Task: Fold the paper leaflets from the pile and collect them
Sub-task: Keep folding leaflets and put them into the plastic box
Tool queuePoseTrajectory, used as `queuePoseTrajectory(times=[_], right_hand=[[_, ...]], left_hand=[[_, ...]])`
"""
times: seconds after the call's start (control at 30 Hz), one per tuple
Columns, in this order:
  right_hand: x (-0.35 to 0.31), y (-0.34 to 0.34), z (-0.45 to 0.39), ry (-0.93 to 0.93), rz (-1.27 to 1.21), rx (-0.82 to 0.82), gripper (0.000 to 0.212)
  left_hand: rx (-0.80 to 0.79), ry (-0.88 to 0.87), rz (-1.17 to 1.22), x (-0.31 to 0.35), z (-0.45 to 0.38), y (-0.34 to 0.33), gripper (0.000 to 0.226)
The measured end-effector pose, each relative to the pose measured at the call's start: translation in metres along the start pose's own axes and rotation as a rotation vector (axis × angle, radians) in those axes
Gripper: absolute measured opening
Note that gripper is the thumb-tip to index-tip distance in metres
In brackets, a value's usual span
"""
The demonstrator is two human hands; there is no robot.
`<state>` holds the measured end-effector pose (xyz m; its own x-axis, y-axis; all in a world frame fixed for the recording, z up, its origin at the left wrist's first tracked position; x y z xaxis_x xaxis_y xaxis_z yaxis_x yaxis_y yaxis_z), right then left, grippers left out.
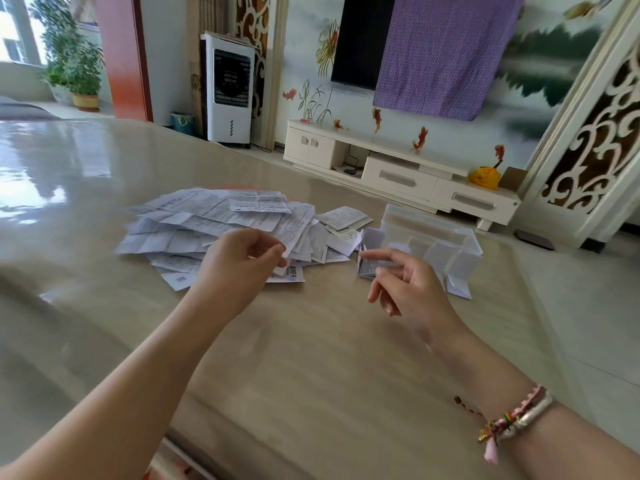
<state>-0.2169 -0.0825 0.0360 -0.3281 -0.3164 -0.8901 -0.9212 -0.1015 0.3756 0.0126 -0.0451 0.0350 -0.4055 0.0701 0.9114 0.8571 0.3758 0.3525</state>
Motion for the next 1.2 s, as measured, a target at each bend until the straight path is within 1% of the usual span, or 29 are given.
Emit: queuePoseTrajectory(times=[0.13, 0.23, 0.33, 0.43, 0.53, 0.63, 0.7, 0.8, 0.87, 0.97, 1.0, 1.07, 1.13, 1.17, 1.2], right_hand=[[-0.017, -0.031, -0.013, 0.064, 0.09, -0.066, 0.029], [-0.042, -0.058, -0.032, 0.187, 0.171, -0.022, 0.022], [-0.059, -0.097, -0.061, 0.331, 0.302, -0.022, 0.019], [-0.058, -0.128, -0.097, 0.374, 0.478, -0.027, 0.033], [-0.047, -0.152, -0.124, 0.329, 0.667, -0.092, 0.05], [-0.034, -0.161, -0.141, 0.261, 0.808, -0.125, 0.057], [-0.03, -0.162, -0.144, 0.237, 0.824, -0.105, 0.051], [-0.038, -0.153, -0.139, 0.289, 0.788, 0.008, 0.028], [-0.048, -0.14, -0.126, 0.345, 0.7, 0.079, 0.017], [-0.064, -0.115, -0.096, 0.409, 0.533, 0.116, 0.012], [-0.068, -0.103, -0.084, 0.425, 0.483, 0.128, 0.011], [-0.074, -0.08, -0.057, 0.442, 0.399, 0.136, 0.008], [-0.076, -0.063, -0.029, 0.443, 0.326, 0.112, 0.009], [-0.076, -0.056, -0.016, 0.441, 0.294, 0.096, 0.01], [-0.076, -0.05, -0.005, 0.44, 0.267, 0.082, 0.011]], left_hand=[[0.04, 0.005, 0.004, -0.005, -0.001, 0.02, 0.011], [0.075, -0.016, 0.003, -0.004, -0.002, 0.036, 0.012], [0.101, -0.026, -0.017, -0.006, -0.002, 0.047, 0.012], [0.104, -0.019, -0.011, -0.013, -0.004, 0.055, 0.013], [0.106, -0.012, -0.029, -0.019, -0.004, 0.065, 0.013], [0.111, -0.017, -0.055, -0.019, -0.004, 0.073, 0.012], [0.105, -0.012, -0.072, -0.02, -0.004, 0.074, 0.012], [0.109, -0.018, -0.094, -0.018, -0.001, 0.073, 0.014], [0.111, -0.007, -0.089, -0.02, -0.001, 0.073, 0.014], [0.062, 0.067, 0.004, -0.028, -0.001, 0.068, 0.006], [0.034, 0.098, 0.05, -0.029, 0.0, 0.064, 0.015], [-0.03, 0.147, 0.149, -0.029, 0.002, 0.053, 0.049], [-0.103, 0.148, 0.213, -0.021, 0.007, 0.04, 0.083], [-0.136, 0.135, 0.219, -0.017, 0.009, 0.034, 0.093], [-0.162, 0.113, 0.214, -0.011, 0.012, 0.026, 0.097]])
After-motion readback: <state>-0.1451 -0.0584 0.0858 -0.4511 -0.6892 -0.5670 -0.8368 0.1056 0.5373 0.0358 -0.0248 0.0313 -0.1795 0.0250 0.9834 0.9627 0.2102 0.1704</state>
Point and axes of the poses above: each hand's wrist, its own z-axis away from the middle knuckle, its own y-axis out of the back of the hand, x = y × z, the point moved 8 cm from there along -z, towards the middle knuckle, and after that the axes turned 2 degrees about -z, right-handed, at the moved point
